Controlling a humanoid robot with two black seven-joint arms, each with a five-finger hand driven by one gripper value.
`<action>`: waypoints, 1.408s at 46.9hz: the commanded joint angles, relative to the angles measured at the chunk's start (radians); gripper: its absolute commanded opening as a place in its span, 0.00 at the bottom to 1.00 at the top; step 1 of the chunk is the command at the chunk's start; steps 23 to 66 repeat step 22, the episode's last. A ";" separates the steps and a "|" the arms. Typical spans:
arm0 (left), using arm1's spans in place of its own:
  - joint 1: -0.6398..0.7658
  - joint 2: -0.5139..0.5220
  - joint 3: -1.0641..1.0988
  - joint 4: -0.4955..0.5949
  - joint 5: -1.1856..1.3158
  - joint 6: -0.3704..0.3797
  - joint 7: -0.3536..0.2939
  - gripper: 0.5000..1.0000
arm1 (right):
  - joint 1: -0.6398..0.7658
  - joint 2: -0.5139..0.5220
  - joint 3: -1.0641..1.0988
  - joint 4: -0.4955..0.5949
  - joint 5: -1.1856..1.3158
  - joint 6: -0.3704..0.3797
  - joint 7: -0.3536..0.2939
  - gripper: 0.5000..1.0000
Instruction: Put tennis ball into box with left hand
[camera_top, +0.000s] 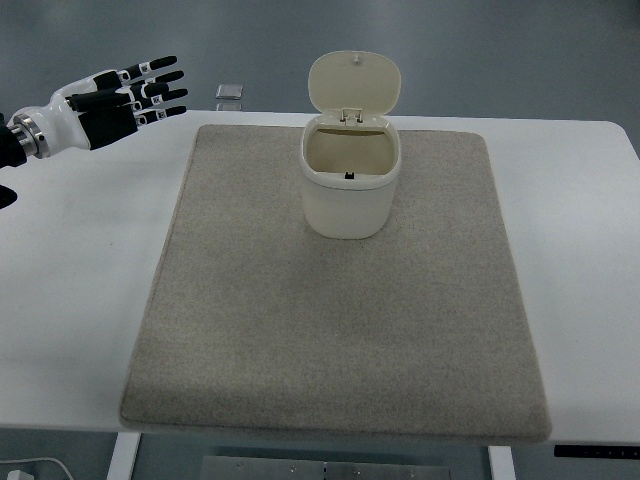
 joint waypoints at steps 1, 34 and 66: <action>0.000 -0.003 -0.004 0.001 -0.002 0.000 0.000 0.98 | 0.000 0.000 -0.002 0.010 0.001 0.003 0.000 0.88; 0.009 -0.017 -0.044 0.001 0.001 0.000 0.000 0.98 | -0.001 0.000 0.000 0.034 0.009 0.006 0.003 0.88; 0.009 -0.017 -0.044 0.001 0.001 0.000 0.000 0.98 | -0.001 0.000 0.000 0.034 0.009 0.006 0.003 0.88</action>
